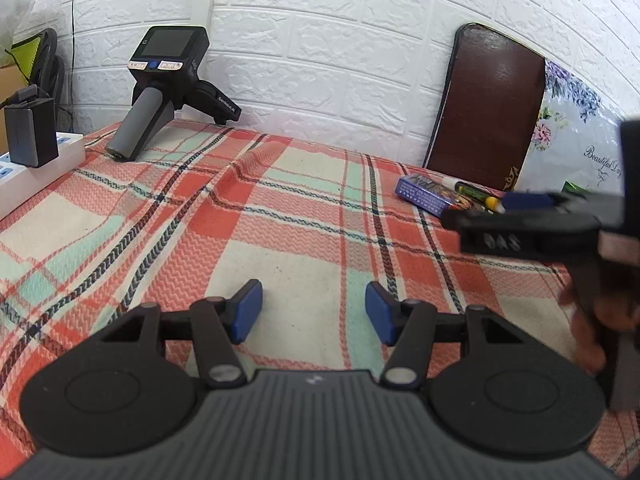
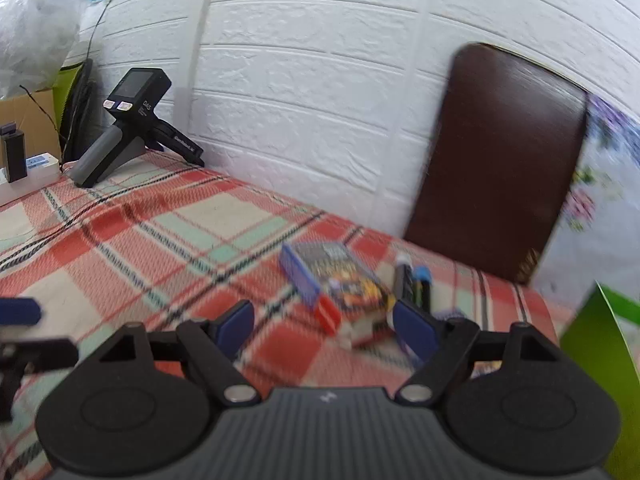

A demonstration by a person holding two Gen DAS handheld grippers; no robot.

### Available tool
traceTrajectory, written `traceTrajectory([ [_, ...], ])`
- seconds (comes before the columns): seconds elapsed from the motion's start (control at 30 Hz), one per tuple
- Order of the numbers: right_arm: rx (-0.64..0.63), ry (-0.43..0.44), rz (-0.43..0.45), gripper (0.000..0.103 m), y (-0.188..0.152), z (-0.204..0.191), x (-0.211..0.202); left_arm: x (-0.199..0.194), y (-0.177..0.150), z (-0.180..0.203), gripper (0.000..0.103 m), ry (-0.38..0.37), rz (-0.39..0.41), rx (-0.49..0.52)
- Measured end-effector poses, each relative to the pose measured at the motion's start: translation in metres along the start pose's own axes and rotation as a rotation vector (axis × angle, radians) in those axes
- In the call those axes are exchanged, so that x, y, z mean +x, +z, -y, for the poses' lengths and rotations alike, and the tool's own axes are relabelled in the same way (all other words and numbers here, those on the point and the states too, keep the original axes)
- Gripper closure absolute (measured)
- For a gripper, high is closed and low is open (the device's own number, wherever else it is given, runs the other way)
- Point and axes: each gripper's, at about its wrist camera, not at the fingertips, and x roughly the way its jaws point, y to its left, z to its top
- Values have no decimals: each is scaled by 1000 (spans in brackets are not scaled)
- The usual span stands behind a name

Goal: Organize objects
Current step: 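Reach the right gripper to a blue card pack and grasp it, then carry the card pack into the green box and open the right gripper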

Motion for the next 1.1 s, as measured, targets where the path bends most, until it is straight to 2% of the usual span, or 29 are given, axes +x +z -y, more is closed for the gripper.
traceTrajectory([
  [0.07, -12, 53, -1, 28, 12, 3, 16, 0, 0, 0, 43, -1, 3, 1],
  [0.13, -13, 65, -4, 28, 22, 4, 31, -1, 0, 0, 42, -6, 5, -5],
  [0.2, -5, 98, -51, 27, 29, 8, 51, 0, 0, -2, 41, -11, 7, -12],
  [0.27, 4, 105, -99, 22, 33, 15, 69, 0, 0, -3, 40, -17, 10, -19],
  [0.3, 1, 136, -147, 20, 34, 18, 80, 0, 0, -4, 40, -21, 13, -25],
  [0.33, -6, 174, -215, 22, 32, 20, 92, 0, 0, -5, 40, -25, 16, -34],
  [0.37, -7, 204, -241, 23, 30, 23, 96, 0, 0, -7, 40, -29, 19, -46],
  [0.43, 12, 266, -280, 36, 32, 30, 95, 1, 1, -9, 40, -37, 24, -69],
  [0.57, 29, 279, -286, 40, 16, 19, 59, 2, 2, -12, 40, -52, 29, -97],
  [0.8, 72, 211, -204, 38, -44, -23, -60, 3, 3, -13, 38, -63, 14, -95],
  [0.87, 98, 205, -179, 30, -58, -26, -83, 0, 4, -8, 38, -45, -9, -66],
  [0.9, 98, 213, -172, 20, -64, -27, -92, -3, 6, -5, 39, -31, -28, -62],
  [0.93, 79, 213, -165, 15, -68, -28, -100, -8, 7, -3, 40, -31, -52, -80],
  [1.03, 18, 205, -138, 15, -74, -30, -114, -25, 12, 0, 40, -128, -141, -191],
  [1.1, 26, 202, -143, 15, -75, -28, -118, -33, 13, 10, 42, -191, -206, -217],
])
